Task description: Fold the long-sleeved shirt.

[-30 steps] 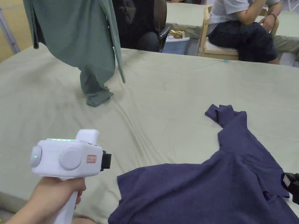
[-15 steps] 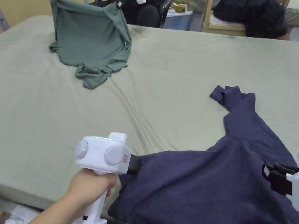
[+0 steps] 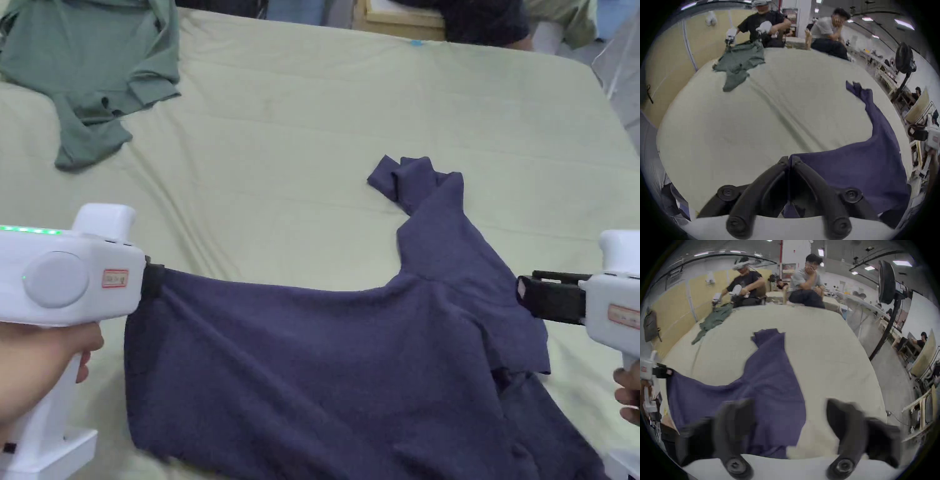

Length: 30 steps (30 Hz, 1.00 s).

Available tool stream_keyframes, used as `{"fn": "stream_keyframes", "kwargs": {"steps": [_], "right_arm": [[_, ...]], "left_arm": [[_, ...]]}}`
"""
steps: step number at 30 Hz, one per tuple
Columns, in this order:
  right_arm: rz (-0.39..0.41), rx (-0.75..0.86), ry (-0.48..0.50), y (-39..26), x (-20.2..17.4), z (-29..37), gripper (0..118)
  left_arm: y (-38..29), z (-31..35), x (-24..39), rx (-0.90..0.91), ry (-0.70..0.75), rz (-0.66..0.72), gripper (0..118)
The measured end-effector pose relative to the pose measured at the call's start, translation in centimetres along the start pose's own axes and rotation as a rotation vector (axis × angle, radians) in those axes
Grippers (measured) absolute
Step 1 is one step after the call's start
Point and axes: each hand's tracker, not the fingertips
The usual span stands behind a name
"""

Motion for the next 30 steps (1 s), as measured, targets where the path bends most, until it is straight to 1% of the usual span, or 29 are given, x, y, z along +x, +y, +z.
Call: {"fn": "stream_keyframes", "kwargs": {"steps": [2,5,6,8,9,11,12,13,14,15,16,17,18,19,21,22,25,28,30], "right_arm": [[-0.026,-0.064,-0.02,0.9,1.2,-3.1,118],[-0.153,-0.187,0.062,1.3,2.5,-7.2,118],[-0.177,-0.216,0.061,1.2,2.8,-8.1,118],[-0.175,-0.206,0.033,1.0,2.6,-9.0,117],[-0.17,-0.198,0.046,0.8,2.5,-9.1,112],[-0.153,-0.192,0.036,0.4,2.2,-9.7,87],[-0.12,-0.212,0.016,0.1,2.0,-10.1,71],[-0.087,-0.227,0.0,-0.2,1.6,-9.9,63],[-0.075,-0.197,0.014,-0.4,1.3,-9.5,60],[-0.058,-0.168,0.032,-0.3,1.0,-8.8,44],[-0.052,-0.143,0.062,-0.3,0.7,-8.3,13],[-0.02,-0.11,0.058,-0.2,0.3,-7.6,13],[-0.006,-0.063,0.018,0.0,0.0,-6.8,13],[-0.005,-0.057,0.034,0.3,0.0,-6.1,13],[-0.01,-0.021,0.004,1.4,1.0,-5.0,13],[-0.012,0.009,-0.004,2.1,1.3,-4.0,13],[0.003,0.129,-0.029,4.7,1.9,1.0,13],[0.069,0.278,-0.102,7.6,2.1,7.0,13],[0.06,0.38,-0.108,9.5,2.6,11.3,13]], "left_arm": [[0.9,-0.5,-0.1,0.007,0.029,-0.009,4],[1.6,-1.2,-0.5,-0.004,-0.001,0.024,4],[1.7,-1.5,-0.4,-0.011,-0.004,0.019,4],[1.7,-2.0,0.0,-0.013,0.022,-0.011,4],[1.6,-2.3,0.2,-0.015,0.026,-0.021,4],[1.8,-2.8,-0.2,-0.024,0.024,-0.009,4],[1.8,-3.0,-0.3,-0.038,0.008,0.01,4],[1.7,-3.1,-0.4,-0.038,0.008,0.015,4],[1.7,-3.3,-0.5,-0.042,0.008,0.014,4],[1.6,-3.2,-0.5,-0.046,0.009,0.011,4],[1.6,-3.2,-0.6,-0.046,0.014,0.007,4],[1.5,-3.1,-0.6,-0.044,0.014,0.008,4],[1.6,-2.9,-0.7,-0.043,0.012,0.012,4],[1.7,-2.6,-0.7,-0.038,0.008,0.017,4],[2.1,-1.4,-0.7,0.001,-0.038,0.001,4],[2.3,-0.8,-0.4,0.017,-0.025,-0.018,4],[3.7,2.2,0.1,0.102,-0.051,-0.035,4],[5.8,6.1,1.6,0.167,-0.051,-0.095,4],[7.3,9.6,2.9,0.252,-0.052,-0.141,4]]}}
